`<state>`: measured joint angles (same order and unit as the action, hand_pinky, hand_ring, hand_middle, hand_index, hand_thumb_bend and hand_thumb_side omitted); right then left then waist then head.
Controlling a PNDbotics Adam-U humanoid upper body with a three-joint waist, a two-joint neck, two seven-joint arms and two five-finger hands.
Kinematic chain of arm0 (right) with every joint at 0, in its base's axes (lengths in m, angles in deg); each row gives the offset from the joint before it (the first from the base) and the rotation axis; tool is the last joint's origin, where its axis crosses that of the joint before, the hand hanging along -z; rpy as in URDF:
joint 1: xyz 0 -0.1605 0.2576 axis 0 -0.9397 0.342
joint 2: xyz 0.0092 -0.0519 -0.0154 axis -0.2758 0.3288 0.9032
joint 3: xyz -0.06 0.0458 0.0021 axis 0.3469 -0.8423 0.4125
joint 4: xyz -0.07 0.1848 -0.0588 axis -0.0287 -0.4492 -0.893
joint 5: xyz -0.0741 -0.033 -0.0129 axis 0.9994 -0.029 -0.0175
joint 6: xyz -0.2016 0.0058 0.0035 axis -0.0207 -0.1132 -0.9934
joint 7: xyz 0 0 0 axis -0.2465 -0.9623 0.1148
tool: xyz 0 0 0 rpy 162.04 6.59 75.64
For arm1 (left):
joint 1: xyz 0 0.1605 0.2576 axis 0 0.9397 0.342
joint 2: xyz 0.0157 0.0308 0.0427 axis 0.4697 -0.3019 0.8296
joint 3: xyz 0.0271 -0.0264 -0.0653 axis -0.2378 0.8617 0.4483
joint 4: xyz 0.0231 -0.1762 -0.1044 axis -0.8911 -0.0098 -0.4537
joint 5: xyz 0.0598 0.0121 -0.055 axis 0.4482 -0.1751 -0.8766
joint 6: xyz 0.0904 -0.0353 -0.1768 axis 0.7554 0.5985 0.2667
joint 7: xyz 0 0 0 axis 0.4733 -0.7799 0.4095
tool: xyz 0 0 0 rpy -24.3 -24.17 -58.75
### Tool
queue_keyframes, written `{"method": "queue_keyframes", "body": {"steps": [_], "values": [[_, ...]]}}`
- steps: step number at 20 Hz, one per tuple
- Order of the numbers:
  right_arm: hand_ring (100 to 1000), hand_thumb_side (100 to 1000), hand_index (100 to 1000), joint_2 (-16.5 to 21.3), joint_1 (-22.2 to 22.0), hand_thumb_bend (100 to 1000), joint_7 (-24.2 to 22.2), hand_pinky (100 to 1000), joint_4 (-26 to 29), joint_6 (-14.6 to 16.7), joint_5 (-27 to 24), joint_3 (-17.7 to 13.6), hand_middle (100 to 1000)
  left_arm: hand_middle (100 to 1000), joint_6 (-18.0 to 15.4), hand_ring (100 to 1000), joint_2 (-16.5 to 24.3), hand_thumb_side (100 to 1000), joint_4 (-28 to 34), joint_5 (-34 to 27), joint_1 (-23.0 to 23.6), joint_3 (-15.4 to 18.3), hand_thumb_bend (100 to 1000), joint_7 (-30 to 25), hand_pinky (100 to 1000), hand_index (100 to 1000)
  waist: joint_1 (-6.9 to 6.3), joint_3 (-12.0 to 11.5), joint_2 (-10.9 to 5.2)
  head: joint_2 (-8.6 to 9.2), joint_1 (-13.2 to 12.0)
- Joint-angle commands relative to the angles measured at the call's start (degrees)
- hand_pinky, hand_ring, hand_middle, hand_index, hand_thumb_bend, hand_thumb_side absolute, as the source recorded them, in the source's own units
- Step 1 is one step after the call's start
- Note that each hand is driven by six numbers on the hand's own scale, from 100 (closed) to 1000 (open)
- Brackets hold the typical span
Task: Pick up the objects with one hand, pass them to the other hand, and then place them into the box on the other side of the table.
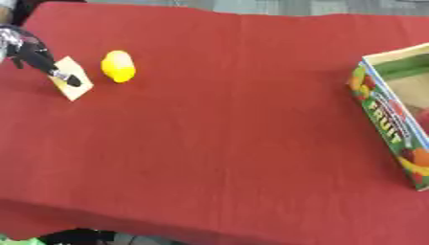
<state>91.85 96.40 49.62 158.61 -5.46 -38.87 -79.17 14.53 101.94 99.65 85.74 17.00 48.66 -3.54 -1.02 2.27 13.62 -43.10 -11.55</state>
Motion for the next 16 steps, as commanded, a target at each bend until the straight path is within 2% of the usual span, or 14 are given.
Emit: {"method": "queue_keyframes", "body": {"steps": [1,6,10,12,16], "values": [[1000,491,973,1.2,0.4,100,0.3,989,0.3,0.0,0.4,-0.6,829,789,-0.1,848,1.1,482,-0.5,0.8,-0.5,0.9,820,0.7,833,795,0.07,0.0,-0.65,0.68,-0.3],[1000,497,974,1.1,0.3,100,0.2,990,0.2,0.0,0.6,-0.6,829,782,0.4,840,0.2,461,-1.6,1.1,-0.4,1.1,748,1.8,827,763,0.11,0.1,-0.59,0.62,-0.4],[1000,500,974,1.0,0.3,100,0.0,991,0.1,0.0,0.8,-0.5,829,783,0.8,839,0.0,466,-1.7,0.6,-0.5,1.1,753,2.8,826,771,0.08,0.1,-0.59,0.68,-0.5],[1000,506,975,0.9,0.3,100,-0.1,991,0.0,0.0,1.0,-0.5,829,781,0.9,837,-0.1,443,-1.8,0.5,-0.5,1.1,728,3.3,824,765,0.06,0.2,-0.57,0.72,-0.6],[1000,513,975,0.8,0.2,100,-0.3,991,-0.1,0.0,1.4,-0.5,829,768,1.0,826,-0.5,309,-2.0,-0.4,-0.7,1.3,553,3.8,819,738,0.05,0.2,-0.47,0.7,-0.6]]}}
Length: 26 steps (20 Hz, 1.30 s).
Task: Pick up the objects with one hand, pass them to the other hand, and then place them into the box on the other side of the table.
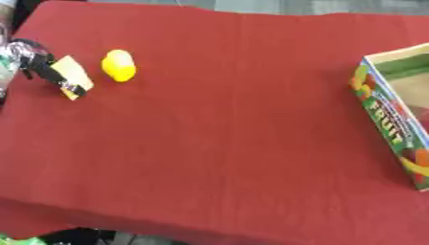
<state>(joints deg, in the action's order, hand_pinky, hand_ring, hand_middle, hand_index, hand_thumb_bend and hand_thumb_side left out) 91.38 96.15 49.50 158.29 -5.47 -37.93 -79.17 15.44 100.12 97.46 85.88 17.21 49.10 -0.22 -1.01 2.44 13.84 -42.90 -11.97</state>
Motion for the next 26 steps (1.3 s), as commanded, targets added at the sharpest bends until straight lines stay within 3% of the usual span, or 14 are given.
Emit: {"method": "queue_keyframes", "body": {"steps": [1,5,11,15,26], "values": [[1000,513,975,1.2,0.4,100,-0.2,991,0.2,0.1,0.6,-0.5,829,757,0.2,818,1.2,281,0.2,-0.9,-0.8,0.9,488,0.6,816,718,0.05,0.1,-0.68,0.49,-0.2],[1000,513,975,1.2,0.3,100,-0.2,991,0.1,0.2,0.9,-0.5,830,741,0.2,802,1.1,244,-0.1,-2.3,-0.8,0.8,380,0.2,807,672,0.05,0.1,-0.69,0.45,-0.2],[1000,504,975,1.4,0.2,100,-0.1,991,0.1,0.3,0.8,-0.5,829,710,0.3,782,1.9,152,1.6,-2.9,-1.3,0.6,311,-0.5,791,599,0.1,0.1,-0.85,0.23,0.0],[1000,496,975,1.6,0.2,100,0.2,991,0.3,0.4,0.4,-0.6,829,698,0.0,774,3.8,100,7.2,-4.0,-1.5,0.1,280,-0.5,788,565,0.1,-0.1,-1.0,0.17,0.2],[1000,481,974,2.2,0.1,100,0.4,991,0.7,0.3,-0.2,-0.5,830,671,0.6,750,7.4,100,21.2,-9.2,1.1,-0.7,219,-1.7,778,537,-0.16,-0.4,-1.45,0.56,0.9]]}}
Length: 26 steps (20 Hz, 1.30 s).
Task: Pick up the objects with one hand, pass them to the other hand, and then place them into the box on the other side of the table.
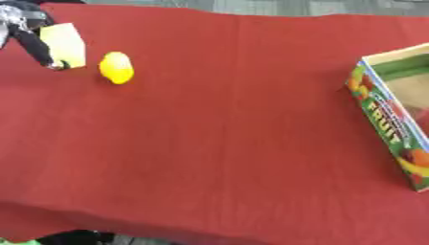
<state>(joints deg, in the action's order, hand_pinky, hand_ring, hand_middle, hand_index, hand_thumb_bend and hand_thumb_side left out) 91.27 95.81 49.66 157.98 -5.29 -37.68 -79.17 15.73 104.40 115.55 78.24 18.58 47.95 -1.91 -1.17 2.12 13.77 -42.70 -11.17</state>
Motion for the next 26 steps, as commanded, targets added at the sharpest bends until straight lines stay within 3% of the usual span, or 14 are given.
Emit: {"method": "queue_keyframes", "body": {"steps": [1,9,14,21,26], "values": [[1000,477,974,2.4,0.5,100,0.3,991,1.1,0.1,-0.6,-0.5,830,666,0.5,745,3.2,100,4.3,-2.4,0.1,0.6,199,0.3,775,538,0.03,-0.1,-1.41,0.51,0.1],[1000,460,974,2.6,0.7,100,0.4,990,2.1,0.2,-1.6,-0.4,830,632,3.2,705,3.8,103,16.4,-12.7,4.0,-0.4,100,5.0,764,542,0.17,-0.2,-1.48,1.67,0.3],[1000,436,973,2.7,1.3,100,0.1,989,3.4,0.3,-2.5,0.2,832,619,4.6,687,3.7,123,23.4,-17.3,5.6,-2.1,100,7.2,753,544,0.24,-0.3,-1.51,1.49,0.6],[1000,380,974,2.0,4.9,100,-1.8,987,6.4,-0.5,-5.1,2.4,838,610,5.5,673,1.9,140,29.8,-20.3,6.0,-4.3,100,7.9,746,543,0.35,-0.4,-1.76,1.4,2.3],[1000,287,976,0.8,8.2,100,-4.4,985,9.3,-1.1,-5.6,5.2,852,601,5.6,661,-0.4,154,32.0,-20.8,5.5,-5.4,100,8.3,741,542,0.45,-0.5,-2.02,1.46,3.5]]}}
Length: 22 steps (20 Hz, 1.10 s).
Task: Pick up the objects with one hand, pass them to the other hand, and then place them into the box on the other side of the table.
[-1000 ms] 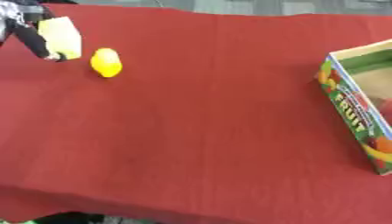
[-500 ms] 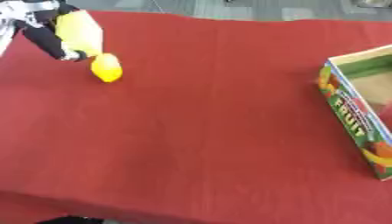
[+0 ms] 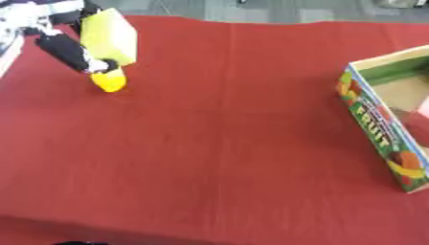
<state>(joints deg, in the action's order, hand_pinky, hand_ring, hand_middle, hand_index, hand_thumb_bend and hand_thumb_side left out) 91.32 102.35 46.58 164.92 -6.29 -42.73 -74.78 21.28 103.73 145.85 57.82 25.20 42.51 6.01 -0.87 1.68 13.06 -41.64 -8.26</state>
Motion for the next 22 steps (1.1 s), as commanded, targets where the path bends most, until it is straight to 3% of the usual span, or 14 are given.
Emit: {"method": "queue_keyframes", "body": {"steps": [1,8,16,22], "values": [[1000,274,977,0.4,2.4,100,-1.9,985,3.0,-0.2,-0.5,1.4,854,600,0.1,660,-0.2,155,2.0,-0.5,-1.2,-0.2,100,0.6,741,542,0.16,-0.1,-1.34,0.45,0.7],[1000,192,985,-3.3,7.5,100,-5.7,984,4.9,-0.5,1.6,5.7,872,582,0.4,636,-5.2,175,3.6,-0.5,-1.2,-1.6,100,3.6,733,541,0.51,-0.4,-1.78,1.6,2.1],[1000,108,987,-7.4,11.6,100,-9.8,986,3.1,2.0,7.4,10.1,884,568,-0.8,620,-11.4,173,3.8,2.8,-0.2,-2.2,100,7.6,728,541,1.06,-0.7,-2.54,1.24,2.6],[1000,110,984,-10.7,13.9,100,-12.0,990,1.2,3.9,11.0,13.0,885,562,-2.5,614,-14.0,194,3.8,3.4,1.2,-3.1,100,9.3,725,540,1.17,-0.8,-2.78,0.69,4.3]]}}
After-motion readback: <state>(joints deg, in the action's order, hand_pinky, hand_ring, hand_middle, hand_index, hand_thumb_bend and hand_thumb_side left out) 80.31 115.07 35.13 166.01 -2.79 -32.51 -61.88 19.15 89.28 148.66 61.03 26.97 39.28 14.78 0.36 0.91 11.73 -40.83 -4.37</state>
